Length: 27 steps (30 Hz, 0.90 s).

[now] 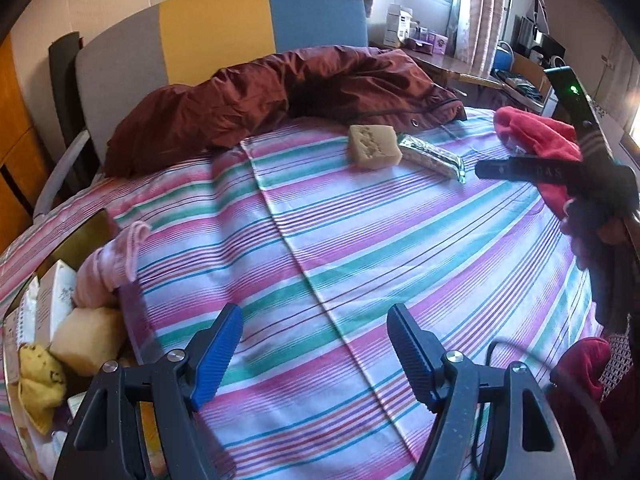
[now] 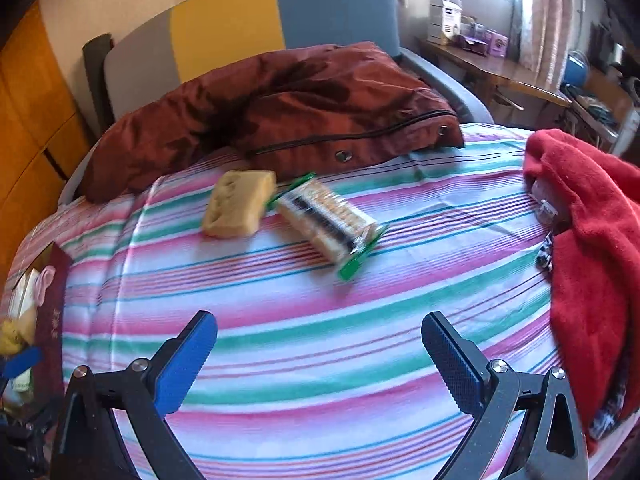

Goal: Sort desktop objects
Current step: 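Move both grippers back toward the sponge and cracker pack on the bed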

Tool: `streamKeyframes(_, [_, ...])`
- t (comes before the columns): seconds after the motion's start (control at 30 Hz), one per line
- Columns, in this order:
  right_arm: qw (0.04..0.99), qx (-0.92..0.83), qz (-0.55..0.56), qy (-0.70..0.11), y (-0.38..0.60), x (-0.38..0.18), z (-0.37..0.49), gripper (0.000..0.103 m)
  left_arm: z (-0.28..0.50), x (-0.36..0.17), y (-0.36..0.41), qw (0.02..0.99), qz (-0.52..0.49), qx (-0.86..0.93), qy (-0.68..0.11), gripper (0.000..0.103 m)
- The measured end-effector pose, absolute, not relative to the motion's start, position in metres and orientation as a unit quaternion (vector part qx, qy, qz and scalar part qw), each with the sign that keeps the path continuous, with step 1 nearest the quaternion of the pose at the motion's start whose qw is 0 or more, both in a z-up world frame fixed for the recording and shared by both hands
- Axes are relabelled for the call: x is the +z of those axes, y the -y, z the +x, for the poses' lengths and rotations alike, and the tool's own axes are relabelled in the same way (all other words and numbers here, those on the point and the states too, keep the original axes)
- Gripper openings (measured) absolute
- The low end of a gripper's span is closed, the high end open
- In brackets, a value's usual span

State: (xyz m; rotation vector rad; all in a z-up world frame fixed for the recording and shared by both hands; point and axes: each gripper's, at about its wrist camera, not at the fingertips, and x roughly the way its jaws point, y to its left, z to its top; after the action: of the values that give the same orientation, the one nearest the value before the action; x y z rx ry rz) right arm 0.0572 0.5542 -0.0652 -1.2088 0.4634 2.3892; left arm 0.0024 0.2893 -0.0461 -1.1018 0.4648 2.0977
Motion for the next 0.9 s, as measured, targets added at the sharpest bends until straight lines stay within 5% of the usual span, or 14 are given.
streamKeyframes(0.9, [0.127,0.868,-0.475,-0.076,-0.603,-0.117,-0.030,0.099,-0.068,-0.069,-0.394,0.382,-0.469,0.778,-0.169,0.080])
